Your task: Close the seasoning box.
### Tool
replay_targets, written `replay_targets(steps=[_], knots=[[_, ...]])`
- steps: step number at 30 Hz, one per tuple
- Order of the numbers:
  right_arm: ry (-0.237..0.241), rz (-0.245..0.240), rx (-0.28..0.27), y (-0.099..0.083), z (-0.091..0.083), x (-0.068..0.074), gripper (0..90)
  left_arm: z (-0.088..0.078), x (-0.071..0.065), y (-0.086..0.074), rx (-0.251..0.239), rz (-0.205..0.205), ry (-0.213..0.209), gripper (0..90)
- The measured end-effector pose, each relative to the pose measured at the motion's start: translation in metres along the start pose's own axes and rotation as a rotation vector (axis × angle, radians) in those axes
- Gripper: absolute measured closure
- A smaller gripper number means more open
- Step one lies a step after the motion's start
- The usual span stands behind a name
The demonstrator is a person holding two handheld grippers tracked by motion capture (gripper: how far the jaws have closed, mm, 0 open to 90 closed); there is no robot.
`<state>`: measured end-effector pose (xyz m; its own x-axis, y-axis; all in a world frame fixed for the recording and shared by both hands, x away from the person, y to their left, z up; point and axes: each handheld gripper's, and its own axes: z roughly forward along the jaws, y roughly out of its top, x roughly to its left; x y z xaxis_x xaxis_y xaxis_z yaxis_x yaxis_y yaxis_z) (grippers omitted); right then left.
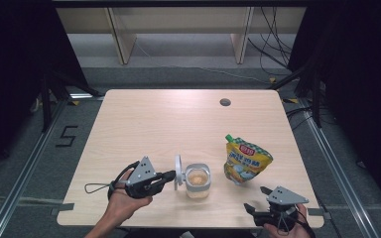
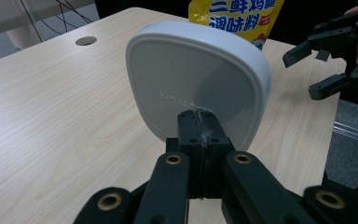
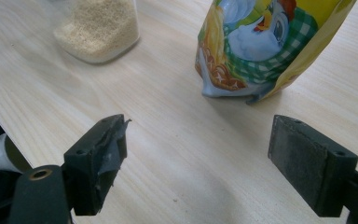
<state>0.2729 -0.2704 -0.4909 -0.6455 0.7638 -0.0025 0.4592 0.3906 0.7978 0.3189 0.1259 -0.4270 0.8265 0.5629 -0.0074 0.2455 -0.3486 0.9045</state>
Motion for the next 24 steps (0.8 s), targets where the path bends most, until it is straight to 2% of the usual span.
replay_targets(steps=[1, 4, 5, 9, 15, 18, 20, 24], knots=[[0.001, 0.000, 0.000, 0.000, 0.000, 0.000, 20.4, 0.000, -0.001, 0.001, -0.002, -0.013, -0.001, 88.8], [-0.003, -0.006, -0.004, 0.000, 0.000, 0.000, 20.5, 0.002, -0.002, 0.004, -0.003, 0.010, -0.010, 88.6], [-0.004, -0.008, -0.006, 0.000, 0.000, -0.001, 20.5, 0.003, -0.001, 0.005, -0.001, 0.032, -0.012, 88.6], [-0.004, -0.009, -0.006, 0.000, 0.000, -0.001, 20.5, 0.007, -0.004, 0.006, 0.001, 0.010, -0.019, 88.3], [-0.004, -0.012, -0.006, 0.000, 0.000, -0.001, 20.5, 0.012, -0.006, 0.008, -0.001, 0.027, -0.031, 87.5], [-0.005, -0.013, -0.005, 0.000, 0.000, -0.001, 20.5, 0.013, -0.008, 0.009, -0.007, 0.013, -0.036, 86.8], [-0.007, -0.016, -0.003, 0.000, 0.000, -0.001, 20.5, 0.012, -0.007, 0.010, -0.001, 0.027, -0.032, 86.5], [-0.009, -0.017, -0.006, 0.000, 0.000, -0.001, 20.5, 0.008, -0.005, 0.009, -0.010, 0.012, -0.038, 83.9]])
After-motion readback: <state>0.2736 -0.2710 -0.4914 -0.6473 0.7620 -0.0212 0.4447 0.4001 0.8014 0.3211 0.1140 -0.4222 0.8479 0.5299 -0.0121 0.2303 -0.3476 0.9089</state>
